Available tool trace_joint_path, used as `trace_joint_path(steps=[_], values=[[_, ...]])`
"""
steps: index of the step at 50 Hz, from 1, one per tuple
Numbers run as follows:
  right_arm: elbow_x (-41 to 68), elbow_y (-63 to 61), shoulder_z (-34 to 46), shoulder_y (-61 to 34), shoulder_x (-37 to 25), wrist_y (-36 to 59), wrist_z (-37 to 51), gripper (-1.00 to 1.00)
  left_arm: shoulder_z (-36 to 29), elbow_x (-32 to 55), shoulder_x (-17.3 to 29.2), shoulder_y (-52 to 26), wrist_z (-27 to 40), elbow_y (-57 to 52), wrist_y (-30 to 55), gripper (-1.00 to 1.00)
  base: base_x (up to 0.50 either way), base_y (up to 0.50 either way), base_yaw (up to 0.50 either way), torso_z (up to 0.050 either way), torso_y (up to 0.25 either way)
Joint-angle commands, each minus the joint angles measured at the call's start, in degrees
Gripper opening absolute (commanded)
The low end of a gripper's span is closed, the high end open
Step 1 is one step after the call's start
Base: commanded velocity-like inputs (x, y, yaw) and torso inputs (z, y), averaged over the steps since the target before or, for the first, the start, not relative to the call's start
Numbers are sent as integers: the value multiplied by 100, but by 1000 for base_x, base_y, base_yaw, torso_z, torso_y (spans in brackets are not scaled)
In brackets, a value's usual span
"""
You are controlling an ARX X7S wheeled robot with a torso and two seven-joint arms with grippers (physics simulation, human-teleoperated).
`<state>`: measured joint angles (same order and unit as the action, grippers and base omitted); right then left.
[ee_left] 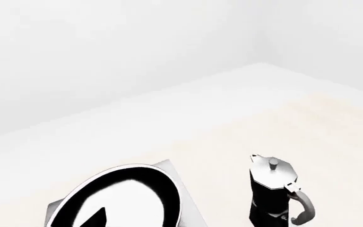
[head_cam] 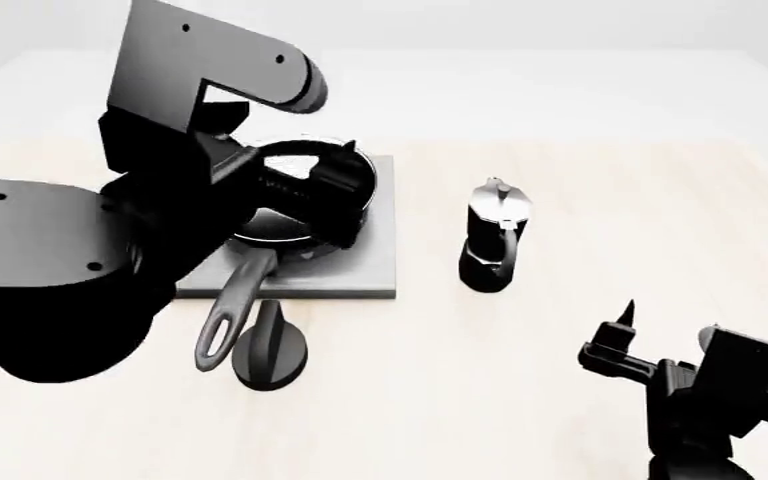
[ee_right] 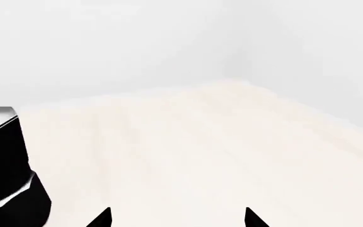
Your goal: Turn on the stove and put the frying pan on it.
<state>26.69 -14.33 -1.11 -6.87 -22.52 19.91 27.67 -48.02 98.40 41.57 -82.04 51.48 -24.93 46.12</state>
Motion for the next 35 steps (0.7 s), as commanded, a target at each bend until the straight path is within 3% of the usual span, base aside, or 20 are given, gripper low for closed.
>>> trace_joint_path(steps=[1, 11, 35], values=[[47, -1241, 501, -851, -420, 974, 69, 100, -6, -1176, 38, 1076, 58, -1211, -517, 100, 0, 0, 0, 0, 0], [19, -2239, 877, -1678, -774, 1516, -9, 100, -126, -1483, -39, 1181, -142, -915, -511, 100, 0, 0, 0, 0, 0], [-144, -3121, 1160, -1830, -947, 1569, 33, 100, -169, -1636, -132, 956, -2, -1078, -380, 100, 0, 0, 0, 0, 0]])
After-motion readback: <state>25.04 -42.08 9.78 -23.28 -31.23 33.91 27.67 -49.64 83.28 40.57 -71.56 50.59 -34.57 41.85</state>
